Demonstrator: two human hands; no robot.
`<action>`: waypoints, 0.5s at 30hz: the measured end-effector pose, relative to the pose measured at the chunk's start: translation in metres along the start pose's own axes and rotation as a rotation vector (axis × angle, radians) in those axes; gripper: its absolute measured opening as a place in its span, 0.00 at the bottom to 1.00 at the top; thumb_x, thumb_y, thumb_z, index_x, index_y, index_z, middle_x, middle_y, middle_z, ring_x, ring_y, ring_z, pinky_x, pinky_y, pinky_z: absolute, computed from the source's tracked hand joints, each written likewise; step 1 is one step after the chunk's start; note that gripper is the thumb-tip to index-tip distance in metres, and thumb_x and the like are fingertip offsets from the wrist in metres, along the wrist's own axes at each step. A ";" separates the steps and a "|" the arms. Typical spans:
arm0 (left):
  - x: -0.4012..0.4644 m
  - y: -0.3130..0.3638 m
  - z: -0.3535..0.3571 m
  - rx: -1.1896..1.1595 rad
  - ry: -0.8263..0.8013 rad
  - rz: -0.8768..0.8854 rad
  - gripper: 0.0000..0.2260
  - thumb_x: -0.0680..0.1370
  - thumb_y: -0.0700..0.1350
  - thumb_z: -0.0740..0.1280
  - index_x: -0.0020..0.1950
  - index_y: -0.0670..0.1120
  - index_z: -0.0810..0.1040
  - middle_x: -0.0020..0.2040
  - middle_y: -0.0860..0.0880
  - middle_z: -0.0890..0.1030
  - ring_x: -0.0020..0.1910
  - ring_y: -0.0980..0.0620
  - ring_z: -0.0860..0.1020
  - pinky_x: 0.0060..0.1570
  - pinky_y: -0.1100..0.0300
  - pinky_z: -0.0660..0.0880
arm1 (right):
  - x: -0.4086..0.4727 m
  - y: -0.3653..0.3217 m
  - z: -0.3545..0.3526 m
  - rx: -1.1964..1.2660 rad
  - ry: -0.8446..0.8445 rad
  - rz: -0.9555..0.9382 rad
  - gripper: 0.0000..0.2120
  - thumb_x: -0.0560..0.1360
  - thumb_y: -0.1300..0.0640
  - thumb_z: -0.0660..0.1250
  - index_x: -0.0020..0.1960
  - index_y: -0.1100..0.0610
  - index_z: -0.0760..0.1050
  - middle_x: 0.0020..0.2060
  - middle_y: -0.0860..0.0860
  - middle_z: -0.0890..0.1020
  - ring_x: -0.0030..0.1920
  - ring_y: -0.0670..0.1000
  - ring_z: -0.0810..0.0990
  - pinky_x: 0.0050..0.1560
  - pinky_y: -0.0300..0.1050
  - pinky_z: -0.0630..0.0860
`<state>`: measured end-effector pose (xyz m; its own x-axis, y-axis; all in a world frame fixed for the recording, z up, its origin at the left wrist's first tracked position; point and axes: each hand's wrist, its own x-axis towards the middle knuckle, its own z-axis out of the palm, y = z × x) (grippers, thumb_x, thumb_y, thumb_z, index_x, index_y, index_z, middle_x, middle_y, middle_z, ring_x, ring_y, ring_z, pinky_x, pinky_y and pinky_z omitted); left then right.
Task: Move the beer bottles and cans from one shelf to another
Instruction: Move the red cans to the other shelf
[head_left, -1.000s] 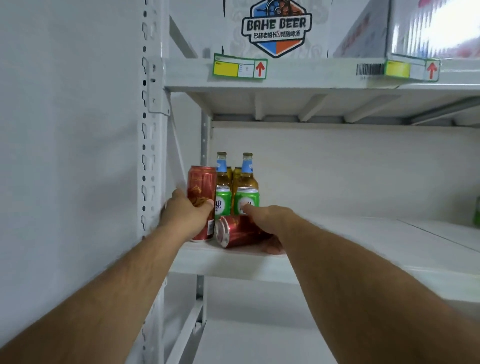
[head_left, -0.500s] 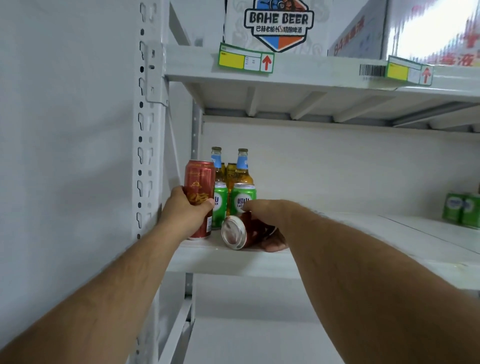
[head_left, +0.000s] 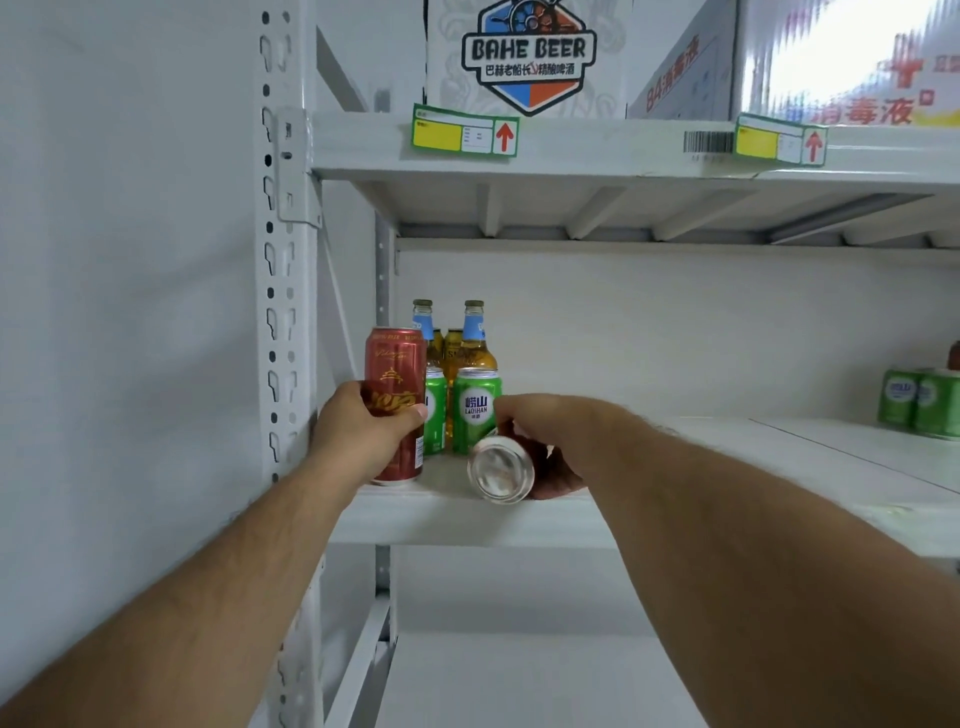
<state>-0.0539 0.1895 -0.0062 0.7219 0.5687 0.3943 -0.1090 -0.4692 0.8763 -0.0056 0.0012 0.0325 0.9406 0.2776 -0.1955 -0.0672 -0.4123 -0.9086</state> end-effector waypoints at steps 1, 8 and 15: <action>-0.002 0.002 0.001 0.007 0.000 0.003 0.26 0.73 0.54 0.77 0.68 0.49 0.76 0.60 0.48 0.82 0.58 0.44 0.80 0.59 0.47 0.77 | 0.003 0.002 -0.002 0.002 0.006 0.001 0.14 0.76 0.48 0.69 0.42 0.59 0.76 0.21 0.54 0.80 0.27 0.53 0.83 0.33 0.46 0.84; -0.015 0.011 0.006 -0.010 -0.055 0.025 0.26 0.75 0.52 0.76 0.70 0.49 0.73 0.58 0.52 0.79 0.58 0.47 0.78 0.56 0.49 0.74 | 0.013 0.019 -0.030 0.177 0.065 -0.127 0.23 0.68 0.50 0.74 0.58 0.58 0.72 0.49 0.60 0.83 0.46 0.59 0.85 0.49 0.53 0.83; -0.024 0.022 0.019 -0.058 -0.140 0.050 0.22 0.74 0.51 0.77 0.65 0.52 0.75 0.55 0.53 0.79 0.56 0.48 0.78 0.60 0.48 0.74 | 0.007 0.032 -0.066 0.275 0.217 -0.325 0.23 0.69 0.54 0.76 0.59 0.61 0.72 0.48 0.58 0.84 0.45 0.55 0.85 0.44 0.47 0.81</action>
<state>-0.0609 0.1524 -0.0014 0.8024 0.4438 0.3989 -0.1836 -0.4525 0.8727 0.0206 -0.0671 0.0268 0.9732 0.1546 0.1700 0.1840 -0.0812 -0.9796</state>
